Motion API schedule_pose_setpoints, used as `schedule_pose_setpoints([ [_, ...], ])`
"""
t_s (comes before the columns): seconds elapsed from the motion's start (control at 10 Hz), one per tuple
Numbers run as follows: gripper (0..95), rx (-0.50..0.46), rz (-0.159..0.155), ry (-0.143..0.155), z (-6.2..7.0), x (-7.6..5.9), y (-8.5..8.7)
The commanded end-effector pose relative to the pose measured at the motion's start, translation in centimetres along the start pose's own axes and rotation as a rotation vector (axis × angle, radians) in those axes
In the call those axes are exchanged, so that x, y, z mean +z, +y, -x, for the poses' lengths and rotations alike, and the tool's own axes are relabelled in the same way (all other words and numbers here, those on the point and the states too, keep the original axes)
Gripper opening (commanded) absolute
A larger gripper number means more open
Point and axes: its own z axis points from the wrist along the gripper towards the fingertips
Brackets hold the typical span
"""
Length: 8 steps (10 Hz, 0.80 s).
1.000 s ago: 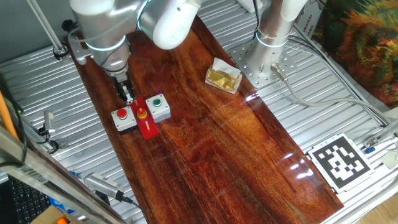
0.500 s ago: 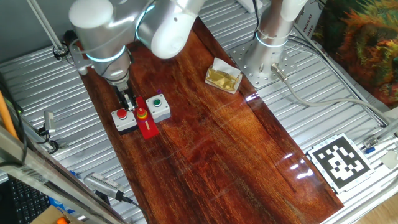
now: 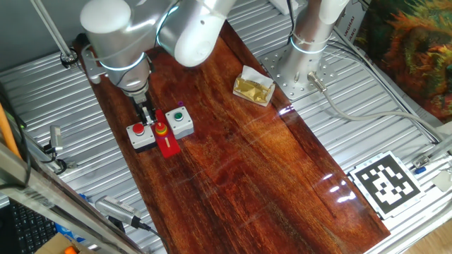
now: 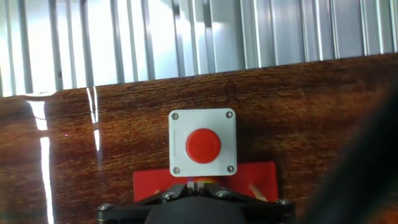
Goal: Take out one Hanoi block and throw it aside
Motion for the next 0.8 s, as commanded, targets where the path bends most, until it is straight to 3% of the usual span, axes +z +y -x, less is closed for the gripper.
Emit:
schedule_pose_setpoints([
  [0.1, 0.0, 0.001, 0.002, -0.010, -1.56, 0.76, -0.65],
  [0.6, 0.0, 0.019, 0.005, -0.015, -1.78, 0.87, -0.74],
  [0.7, 19.0, 0.015, 0.008, -0.018, -1.78, 0.93, -0.75],
  [0.8, 19.0, 0.016, 0.007, -0.017, -1.75, 1.16, -0.77],
])
